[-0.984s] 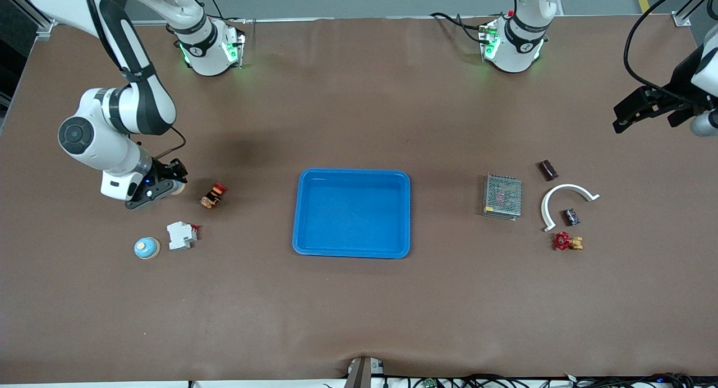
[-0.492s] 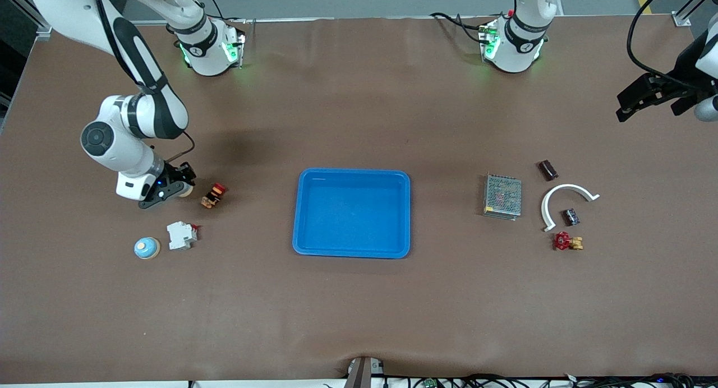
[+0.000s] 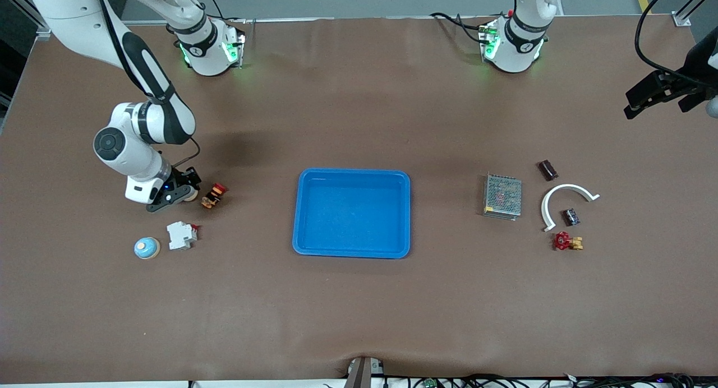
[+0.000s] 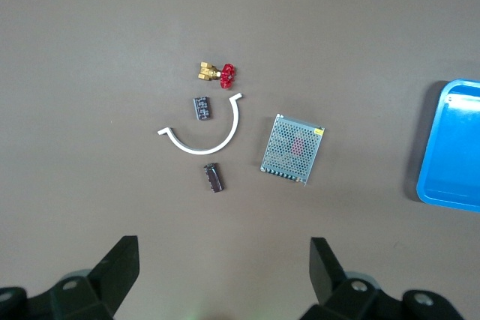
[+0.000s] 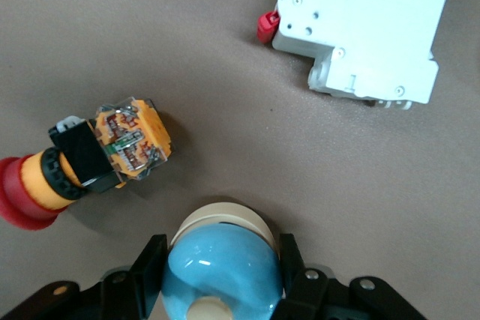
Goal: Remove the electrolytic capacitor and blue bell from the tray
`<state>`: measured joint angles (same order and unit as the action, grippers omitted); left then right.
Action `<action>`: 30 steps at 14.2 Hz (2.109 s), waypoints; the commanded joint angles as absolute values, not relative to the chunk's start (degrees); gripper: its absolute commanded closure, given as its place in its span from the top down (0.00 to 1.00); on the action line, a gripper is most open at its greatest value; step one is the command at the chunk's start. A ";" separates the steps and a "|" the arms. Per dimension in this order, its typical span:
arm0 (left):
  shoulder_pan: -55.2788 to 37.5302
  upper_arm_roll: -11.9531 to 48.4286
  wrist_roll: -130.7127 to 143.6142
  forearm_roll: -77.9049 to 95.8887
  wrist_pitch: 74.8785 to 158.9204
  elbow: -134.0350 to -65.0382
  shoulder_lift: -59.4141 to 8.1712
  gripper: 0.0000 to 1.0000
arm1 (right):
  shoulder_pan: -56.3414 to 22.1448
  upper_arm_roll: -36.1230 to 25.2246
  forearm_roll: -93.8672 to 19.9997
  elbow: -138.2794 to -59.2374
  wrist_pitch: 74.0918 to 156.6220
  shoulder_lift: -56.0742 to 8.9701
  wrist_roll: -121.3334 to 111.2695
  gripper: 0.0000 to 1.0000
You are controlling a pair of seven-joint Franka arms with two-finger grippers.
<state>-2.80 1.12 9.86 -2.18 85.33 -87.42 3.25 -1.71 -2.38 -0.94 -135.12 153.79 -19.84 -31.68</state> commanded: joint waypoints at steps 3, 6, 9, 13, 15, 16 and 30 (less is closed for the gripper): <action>-1.49 2.29 8.44 -0.97 85.34 -88.68 4.57 1.00 | -0.53 -1.32 -0.35 -135.88 154.86 -19.51 -32.17 0.73; -1.49 2.46 8.52 -0.97 85.43 -89.03 4.66 1.00 | -0.44 -1.23 -0.35 -135.44 154.51 -19.42 -31.99 1.00; -1.49 2.81 8.61 -0.97 85.61 -89.03 4.57 1.00 | -0.61 -1.23 -0.53 -132.82 151.46 -18.72 -31.29 1.00; -1.49 5.53 9.67 -1.14 85.87 -89.03 3.78 1.00 | -2.01 -1.14 -0.53 -115.37 123.83 -18.28 -25.96 1.00; -1.49 5.98 9.75 -1.14 85.87 -89.30 3.78 1.00 | -3.33 -1.23 0.17 -104.73 110.81 -18.54 -20.59 1.00; -1.49 6.41 9.76 -1.14 86.13 -89.47 3.95 1.00 | -3.69 -1.23 1.05 -99.81 104.83 -18.54 -18.39 1.00; -1.49 6.50 7.29 1.32 85.69 -89.47 3.78 1.00 | 4.20 -1.49 -2.01 -91.36 82.67 4.81 -7.82 1.00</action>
